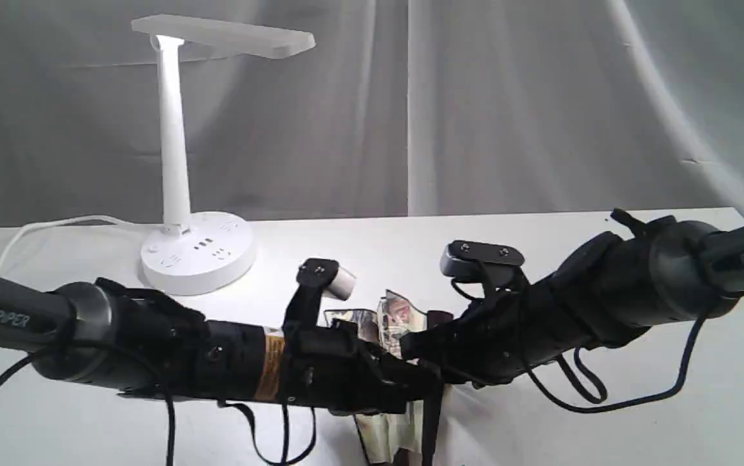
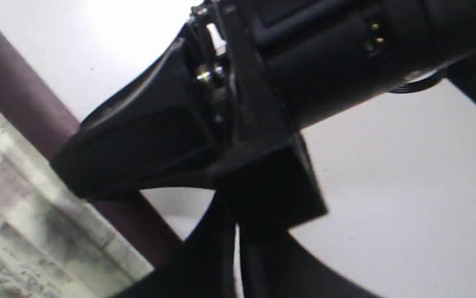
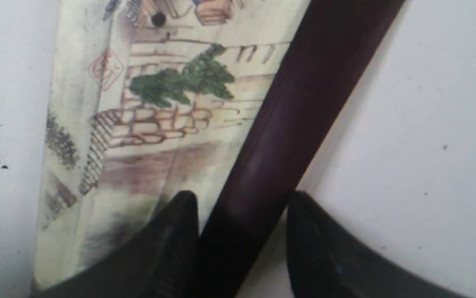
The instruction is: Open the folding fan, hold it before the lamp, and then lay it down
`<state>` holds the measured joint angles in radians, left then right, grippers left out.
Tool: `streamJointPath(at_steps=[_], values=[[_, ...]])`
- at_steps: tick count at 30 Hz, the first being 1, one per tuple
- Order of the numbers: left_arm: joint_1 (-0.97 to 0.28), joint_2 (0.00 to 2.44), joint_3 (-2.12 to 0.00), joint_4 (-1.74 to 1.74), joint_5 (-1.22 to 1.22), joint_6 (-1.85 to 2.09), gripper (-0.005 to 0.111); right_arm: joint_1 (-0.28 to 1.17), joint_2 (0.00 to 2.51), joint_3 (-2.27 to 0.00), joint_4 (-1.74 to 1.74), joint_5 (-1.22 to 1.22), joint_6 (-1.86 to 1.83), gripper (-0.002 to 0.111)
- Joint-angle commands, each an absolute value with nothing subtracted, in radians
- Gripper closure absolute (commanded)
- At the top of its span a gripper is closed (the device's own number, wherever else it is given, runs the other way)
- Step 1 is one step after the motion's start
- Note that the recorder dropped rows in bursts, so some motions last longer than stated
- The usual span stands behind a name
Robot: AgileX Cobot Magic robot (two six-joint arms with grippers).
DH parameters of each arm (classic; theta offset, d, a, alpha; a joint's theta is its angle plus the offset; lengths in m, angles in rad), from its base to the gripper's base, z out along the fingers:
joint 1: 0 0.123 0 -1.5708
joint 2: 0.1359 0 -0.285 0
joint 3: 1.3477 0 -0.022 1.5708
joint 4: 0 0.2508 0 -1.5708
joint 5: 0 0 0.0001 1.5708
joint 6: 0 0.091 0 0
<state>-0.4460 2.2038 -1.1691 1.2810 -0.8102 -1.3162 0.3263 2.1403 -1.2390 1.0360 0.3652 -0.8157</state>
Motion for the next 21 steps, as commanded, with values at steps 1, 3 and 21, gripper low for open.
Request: streamJointPath(at_steps=[1,3,21], values=[[-0.473,2.203,-1.18,1.289,-0.654,-1.306,0.107,0.328,2.156,-1.235,1.01,0.378,-0.836,0.074],[-0.478,2.203,-1.18,1.304,-0.582,-1.324,0.107,0.328,2.156,-1.235,1.01,0.382,-0.838,0.074],[-0.481,2.247,-1.18,1.436,-0.415,-1.552,0.107,0.328,2.039,-1.235,0.954,0.442,-0.823,0.073]])
